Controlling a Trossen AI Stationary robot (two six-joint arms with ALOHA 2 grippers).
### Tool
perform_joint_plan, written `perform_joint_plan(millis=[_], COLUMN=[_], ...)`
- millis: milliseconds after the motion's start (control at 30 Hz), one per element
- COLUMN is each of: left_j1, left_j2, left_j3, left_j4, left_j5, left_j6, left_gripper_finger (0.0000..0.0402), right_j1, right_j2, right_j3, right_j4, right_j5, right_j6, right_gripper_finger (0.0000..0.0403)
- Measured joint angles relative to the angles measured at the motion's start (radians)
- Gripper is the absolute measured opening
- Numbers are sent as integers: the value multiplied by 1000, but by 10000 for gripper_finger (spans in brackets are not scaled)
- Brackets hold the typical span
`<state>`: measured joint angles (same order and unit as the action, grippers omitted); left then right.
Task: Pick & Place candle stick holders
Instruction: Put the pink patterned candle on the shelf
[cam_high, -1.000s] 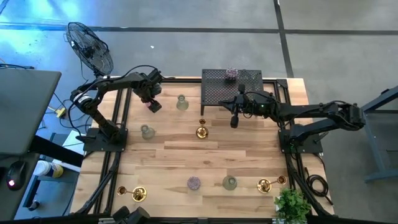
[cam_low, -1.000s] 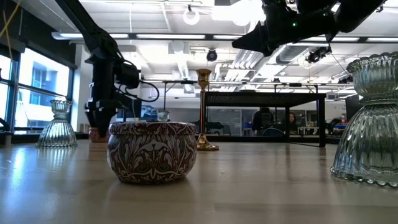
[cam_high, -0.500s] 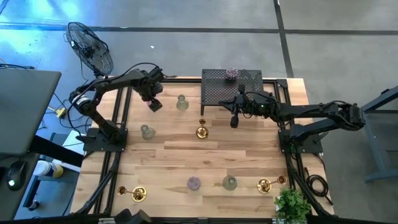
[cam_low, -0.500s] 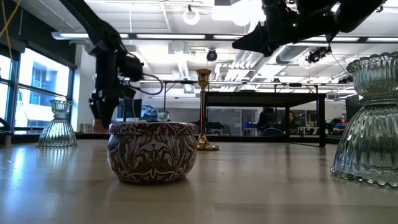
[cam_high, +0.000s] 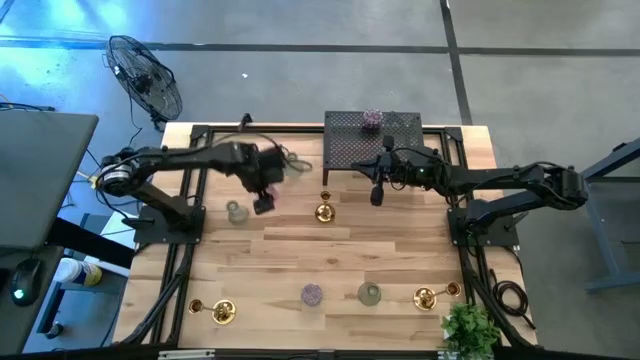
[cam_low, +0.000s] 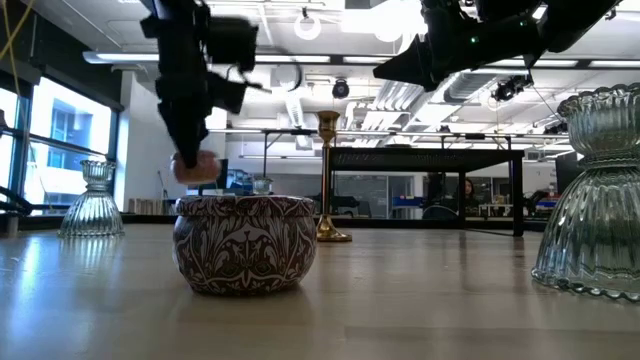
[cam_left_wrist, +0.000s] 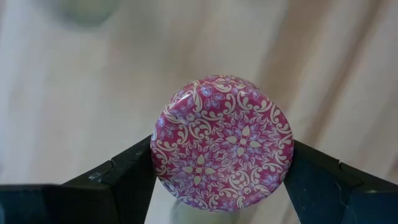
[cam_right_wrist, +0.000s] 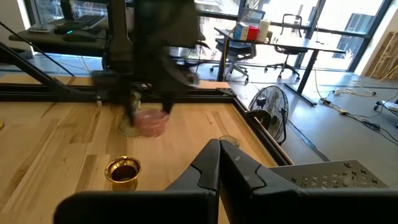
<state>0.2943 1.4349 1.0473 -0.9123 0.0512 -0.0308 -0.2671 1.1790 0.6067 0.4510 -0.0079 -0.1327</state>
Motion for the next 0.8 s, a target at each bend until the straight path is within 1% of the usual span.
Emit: perform_joint_plan(millis=[100,233,333,400,433,467,533,600,800], left_j1=[-100,-199,-265,-297,-311,-321,-325,-328,-328], left_j2=[11,27,70,103,125,148,191,235,302], left_j3=[0,0,1,-1,-1,1,-1,0,-1], left_j4=[101,217,336,375,420,460,478,530,548], left_j5=[22,17,11,10,14,19,22,22,0], left_j6=[-49,-125,-162,-180,-184,-185,-188,-203,-204], left_gripper_finger=[287,287,287,287,287,287,287,287,287], right_j1=[0,0,0,0,0,0,0,0,0], right_j2=[0,0,0,0,0,0,0,0,0], right_j3=[0,0,0,0,0,0,0,1,1], right_j4=[-5,-14,-19,-24,-28,-29,-29,-35,-38], right_j5=[0,0,0,0,0,0,0,0,0], right_j6=[1,3,3,2,3,4,4,5,4], right_gripper_finger=[1,1,1,1,1,1,2,1,2])
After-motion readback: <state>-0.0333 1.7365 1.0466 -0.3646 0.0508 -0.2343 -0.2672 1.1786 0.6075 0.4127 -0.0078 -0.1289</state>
